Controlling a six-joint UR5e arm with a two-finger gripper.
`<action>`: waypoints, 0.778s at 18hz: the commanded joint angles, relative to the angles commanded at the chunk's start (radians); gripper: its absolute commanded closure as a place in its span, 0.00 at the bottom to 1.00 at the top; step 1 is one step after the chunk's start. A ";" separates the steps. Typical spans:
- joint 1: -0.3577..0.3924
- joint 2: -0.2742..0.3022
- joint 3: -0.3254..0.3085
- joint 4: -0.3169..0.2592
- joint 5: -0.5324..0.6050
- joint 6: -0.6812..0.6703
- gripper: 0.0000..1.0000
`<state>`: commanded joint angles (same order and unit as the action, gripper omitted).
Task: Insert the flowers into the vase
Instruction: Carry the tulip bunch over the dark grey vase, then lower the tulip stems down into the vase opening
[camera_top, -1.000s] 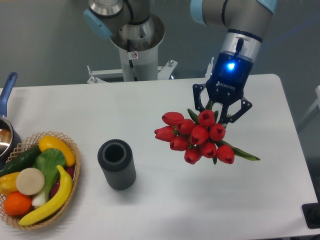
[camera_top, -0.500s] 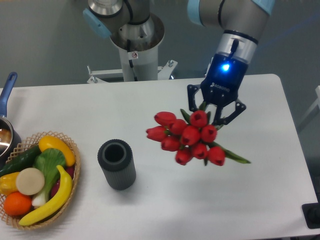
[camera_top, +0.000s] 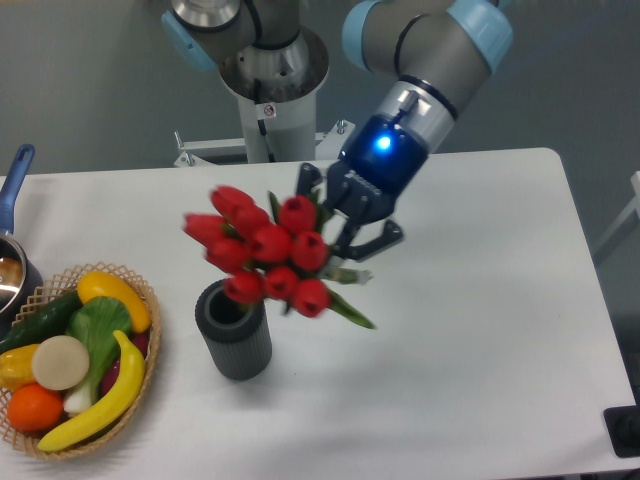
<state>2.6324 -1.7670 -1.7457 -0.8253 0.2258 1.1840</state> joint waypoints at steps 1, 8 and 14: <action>-0.008 -0.002 -0.003 0.000 -0.034 0.012 0.64; -0.064 -0.022 -0.020 0.000 -0.146 0.059 0.64; -0.086 -0.014 -0.101 0.000 -0.201 0.094 0.64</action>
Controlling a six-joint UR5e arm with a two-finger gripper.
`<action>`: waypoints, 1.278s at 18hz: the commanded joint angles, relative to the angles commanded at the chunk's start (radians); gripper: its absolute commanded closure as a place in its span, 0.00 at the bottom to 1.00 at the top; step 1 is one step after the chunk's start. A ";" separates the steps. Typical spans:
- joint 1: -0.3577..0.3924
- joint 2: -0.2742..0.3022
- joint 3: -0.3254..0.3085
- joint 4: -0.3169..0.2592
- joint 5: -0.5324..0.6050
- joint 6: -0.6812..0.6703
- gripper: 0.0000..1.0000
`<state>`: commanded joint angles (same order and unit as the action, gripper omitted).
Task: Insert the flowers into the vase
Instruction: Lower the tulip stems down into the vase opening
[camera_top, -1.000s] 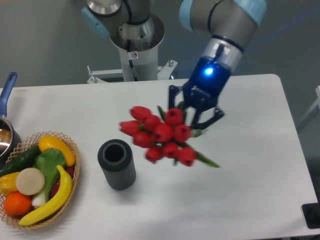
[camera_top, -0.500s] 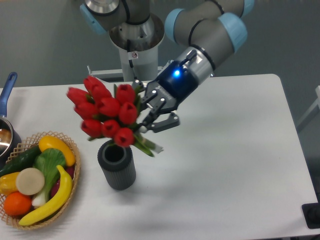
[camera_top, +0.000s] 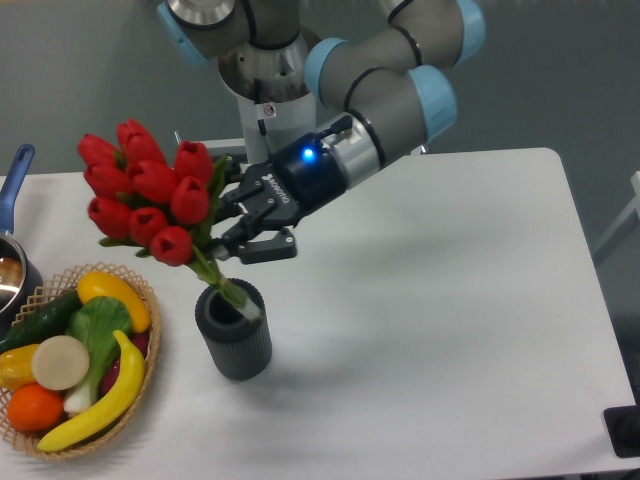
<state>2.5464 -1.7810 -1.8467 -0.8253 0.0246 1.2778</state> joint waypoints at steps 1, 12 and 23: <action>0.002 0.000 -0.006 0.000 -0.005 0.000 0.64; 0.009 -0.002 -0.029 -0.002 -0.020 0.000 0.64; 0.011 -0.021 -0.060 -0.002 -0.019 0.002 0.64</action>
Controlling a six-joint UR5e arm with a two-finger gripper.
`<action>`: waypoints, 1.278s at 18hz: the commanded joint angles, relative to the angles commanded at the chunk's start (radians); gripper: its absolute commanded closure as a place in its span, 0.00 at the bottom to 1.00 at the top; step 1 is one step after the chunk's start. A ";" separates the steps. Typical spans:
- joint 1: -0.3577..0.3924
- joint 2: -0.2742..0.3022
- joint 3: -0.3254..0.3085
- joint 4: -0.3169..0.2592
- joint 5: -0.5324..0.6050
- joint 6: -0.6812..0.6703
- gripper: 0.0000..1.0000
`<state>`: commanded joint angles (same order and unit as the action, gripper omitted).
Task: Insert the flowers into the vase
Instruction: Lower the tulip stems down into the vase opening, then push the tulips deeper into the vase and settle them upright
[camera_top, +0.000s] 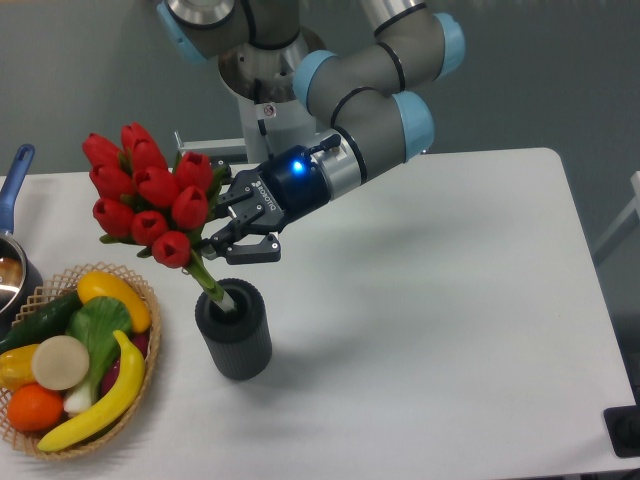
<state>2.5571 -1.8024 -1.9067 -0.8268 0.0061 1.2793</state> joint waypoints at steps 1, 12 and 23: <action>0.000 -0.005 -0.002 0.000 0.000 0.000 0.64; 0.041 -0.077 -0.017 0.000 0.009 0.034 0.63; 0.041 -0.118 -0.046 0.002 0.020 0.068 0.63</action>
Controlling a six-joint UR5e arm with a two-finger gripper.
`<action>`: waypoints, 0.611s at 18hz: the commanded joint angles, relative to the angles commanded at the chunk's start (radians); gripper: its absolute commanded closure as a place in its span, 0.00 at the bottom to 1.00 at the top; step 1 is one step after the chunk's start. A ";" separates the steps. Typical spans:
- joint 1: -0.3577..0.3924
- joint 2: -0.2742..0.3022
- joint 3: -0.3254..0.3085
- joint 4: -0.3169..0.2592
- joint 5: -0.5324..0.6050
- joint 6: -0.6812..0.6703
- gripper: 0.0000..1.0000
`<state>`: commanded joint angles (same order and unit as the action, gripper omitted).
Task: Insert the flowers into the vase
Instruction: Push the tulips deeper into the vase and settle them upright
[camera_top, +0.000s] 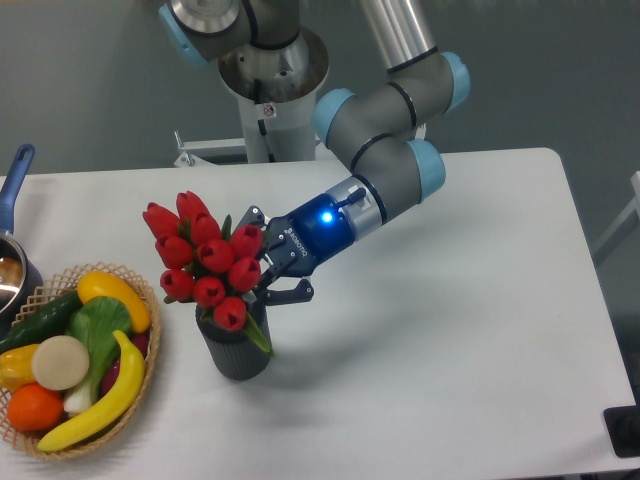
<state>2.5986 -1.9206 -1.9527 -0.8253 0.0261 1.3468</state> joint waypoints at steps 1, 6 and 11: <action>0.000 0.000 -0.006 0.000 0.002 0.000 0.63; 0.000 -0.017 -0.008 0.000 0.008 0.002 0.62; 0.000 -0.031 -0.008 0.000 0.014 0.006 0.62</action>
<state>2.5986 -1.9512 -1.9604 -0.8253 0.0399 1.3529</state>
